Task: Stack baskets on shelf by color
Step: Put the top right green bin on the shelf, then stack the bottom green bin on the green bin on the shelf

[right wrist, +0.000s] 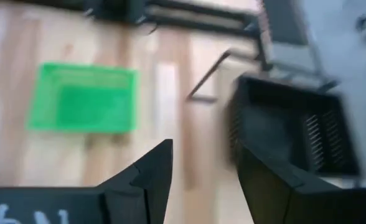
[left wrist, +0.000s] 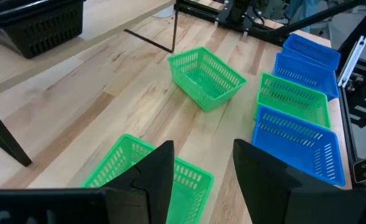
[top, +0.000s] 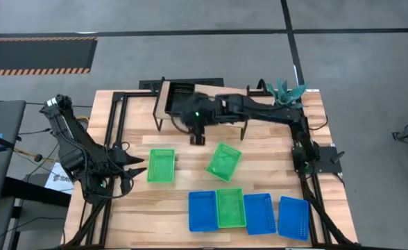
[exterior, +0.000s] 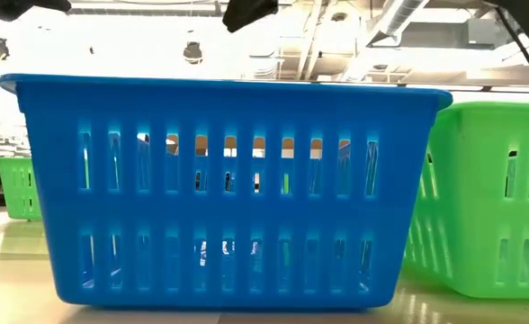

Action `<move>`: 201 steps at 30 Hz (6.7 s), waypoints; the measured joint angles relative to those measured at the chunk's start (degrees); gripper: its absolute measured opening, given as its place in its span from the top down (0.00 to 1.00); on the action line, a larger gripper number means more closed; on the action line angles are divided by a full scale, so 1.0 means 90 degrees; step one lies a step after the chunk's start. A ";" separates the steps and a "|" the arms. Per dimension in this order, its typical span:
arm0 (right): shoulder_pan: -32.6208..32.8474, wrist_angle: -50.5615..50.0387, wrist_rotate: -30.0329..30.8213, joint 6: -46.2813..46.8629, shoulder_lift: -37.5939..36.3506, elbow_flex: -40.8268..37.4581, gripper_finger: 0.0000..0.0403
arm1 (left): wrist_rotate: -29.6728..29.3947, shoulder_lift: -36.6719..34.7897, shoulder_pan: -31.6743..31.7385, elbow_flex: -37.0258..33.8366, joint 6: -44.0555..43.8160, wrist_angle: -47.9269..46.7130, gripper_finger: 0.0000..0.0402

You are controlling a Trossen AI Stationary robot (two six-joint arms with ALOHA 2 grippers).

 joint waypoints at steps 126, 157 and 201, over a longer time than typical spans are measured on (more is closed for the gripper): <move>0.2049 -0.0388 -0.0129 0.5453 0.0036 -0.3600 0.98 | 0.0835 0.1093 0.0364 -0.0158 0.1362 0.2072 0.62; -0.0099 -0.2475 0.2138 0.1017 -0.0170 -0.0151 0.98 | 0.0481 -0.0323 0.0367 -0.0153 0.2305 0.1508 0.62; -0.0436 -0.2092 0.1011 0.0961 0.0307 -0.0006 0.52 | 0.0447 -0.0325 0.0367 -0.0155 0.1727 0.0403 0.62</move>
